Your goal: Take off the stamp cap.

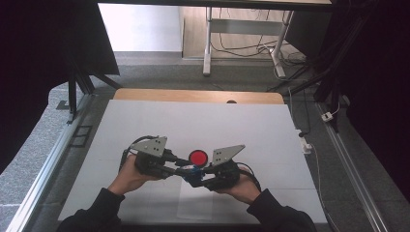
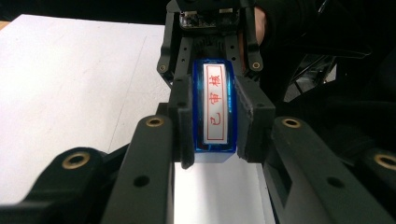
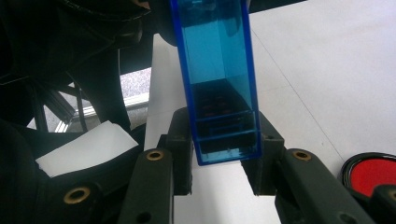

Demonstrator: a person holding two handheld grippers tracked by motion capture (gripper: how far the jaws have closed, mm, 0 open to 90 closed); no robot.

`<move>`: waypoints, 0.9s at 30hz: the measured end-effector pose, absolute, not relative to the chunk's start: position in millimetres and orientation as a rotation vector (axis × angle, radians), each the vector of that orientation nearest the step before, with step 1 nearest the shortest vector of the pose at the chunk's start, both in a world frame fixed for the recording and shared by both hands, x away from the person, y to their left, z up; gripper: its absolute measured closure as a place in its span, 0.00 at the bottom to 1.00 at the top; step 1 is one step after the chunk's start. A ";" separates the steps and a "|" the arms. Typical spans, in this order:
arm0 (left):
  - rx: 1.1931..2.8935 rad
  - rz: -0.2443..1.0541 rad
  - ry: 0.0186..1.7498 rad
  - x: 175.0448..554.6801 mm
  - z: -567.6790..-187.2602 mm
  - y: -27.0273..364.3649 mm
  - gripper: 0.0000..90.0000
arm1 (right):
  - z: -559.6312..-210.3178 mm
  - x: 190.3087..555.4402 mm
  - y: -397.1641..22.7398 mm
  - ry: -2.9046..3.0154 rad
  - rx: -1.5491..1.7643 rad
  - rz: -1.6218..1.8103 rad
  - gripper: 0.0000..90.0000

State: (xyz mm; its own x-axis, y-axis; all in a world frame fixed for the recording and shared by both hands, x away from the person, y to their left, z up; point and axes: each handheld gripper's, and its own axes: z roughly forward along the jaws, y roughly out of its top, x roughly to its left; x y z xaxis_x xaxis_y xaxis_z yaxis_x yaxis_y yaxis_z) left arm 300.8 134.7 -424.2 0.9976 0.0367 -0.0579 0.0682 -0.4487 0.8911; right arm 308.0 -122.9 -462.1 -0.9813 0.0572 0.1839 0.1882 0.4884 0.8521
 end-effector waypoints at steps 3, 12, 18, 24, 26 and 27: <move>2.035 -0.036 0.070 300.7 -424.3 134.9 0.78 | -461.9 308.1 -123.0 -2.589 -0.215 -1.513 0.75; 2.032 -0.040 0.059 301.1 -425.5 134.6 0.78 | -462.1 308.9 -123.4 -2.568 -0.238 -1.483 0.76; 2.023 -0.053 0.059 301.5 -425.6 134.9 0.78 | -460.0 308.2 -123.8 -2.567 -0.238 -1.468 0.77; 2.025 -0.056 0.060 301.5 -425.7 134.2 0.78 | -459.8 308.0 -123.9 -2.571 -0.240 -1.459 0.77; 2.025 -0.057 0.060 301.4 -425.5 134.2 0.78 | -459.5 307.5 -123.9 -2.572 -0.241 -1.458 0.77; 2.025 -0.057 0.059 301.3 -425.4 134.2 0.78 | -459.3 307.5 -124.0 -2.573 -0.240 -1.457 0.77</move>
State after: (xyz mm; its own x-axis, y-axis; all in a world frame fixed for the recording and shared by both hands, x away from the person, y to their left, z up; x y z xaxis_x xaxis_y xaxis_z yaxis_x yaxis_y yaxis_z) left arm 301.3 134.2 -425.4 0.9977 0.0168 -0.0664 0.0670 -0.4387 0.8961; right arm 307.5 -124.0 -459.3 -0.9719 0.0539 0.2293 0.2244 0.5083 0.8314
